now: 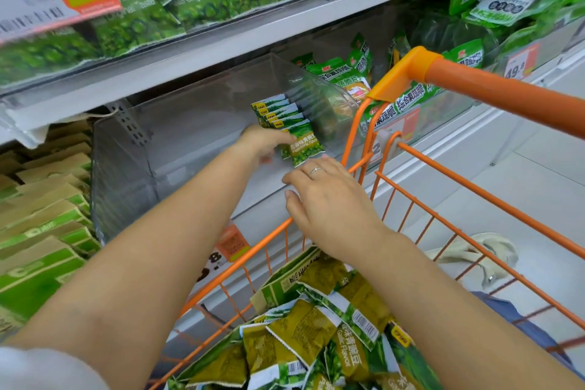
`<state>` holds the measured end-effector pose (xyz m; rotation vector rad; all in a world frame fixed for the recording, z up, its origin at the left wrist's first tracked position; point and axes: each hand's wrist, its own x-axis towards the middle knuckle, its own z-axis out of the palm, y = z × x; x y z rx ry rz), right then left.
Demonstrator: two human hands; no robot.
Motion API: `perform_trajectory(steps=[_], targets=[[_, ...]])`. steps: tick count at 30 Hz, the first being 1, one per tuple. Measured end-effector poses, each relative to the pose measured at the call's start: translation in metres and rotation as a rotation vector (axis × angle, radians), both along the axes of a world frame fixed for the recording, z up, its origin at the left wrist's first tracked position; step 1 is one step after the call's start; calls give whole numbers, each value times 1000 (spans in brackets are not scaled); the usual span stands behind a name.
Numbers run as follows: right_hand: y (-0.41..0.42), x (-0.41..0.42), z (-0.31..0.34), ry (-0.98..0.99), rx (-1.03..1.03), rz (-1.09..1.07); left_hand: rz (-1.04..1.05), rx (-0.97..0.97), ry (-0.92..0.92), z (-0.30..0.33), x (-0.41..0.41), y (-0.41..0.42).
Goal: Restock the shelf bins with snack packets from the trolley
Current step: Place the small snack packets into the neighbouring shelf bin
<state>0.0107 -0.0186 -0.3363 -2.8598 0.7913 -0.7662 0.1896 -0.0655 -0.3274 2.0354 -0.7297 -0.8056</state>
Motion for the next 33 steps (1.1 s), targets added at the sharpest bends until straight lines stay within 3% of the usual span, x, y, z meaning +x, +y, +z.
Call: perform_trajectory(steps=[2,4,6,7,10,13,19,23,25,27,30,33], targets=[[1,-7,12,-8,154,75,35,-69,-154,25,-1,16],[6,-16,29,-136,329,126,-17,-113,-330,51,-11,47],[11,-25,48,-238,333,95,-113,-184,-470,65,-28,88],[14,-28,56,-199,337,90,-187,-221,-525,67,-38,112],[28,-41,65,210,343,59,-389,-186,-693,53,-62,179],[41,-55,49,520,174,-40,-381,-91,-874,24,-61,216],[46,-63,16,659,119,-199,-306,-194,-871,6,-57,230],[46,-63,30,516,32,-191,-328,-259,-923,4,-56,230],[47,-65,48,335,119,-119,-309,-372,-824,6,-56,233],[53,-67,65,141,341,-7,-244,-514,-596,11,-58,237],[67,-65,79,-84,676,166,-155,-671,-115,25,-66,240],[80,-61,79,-282,920,315,-249,-597,345,32,-67,242]])
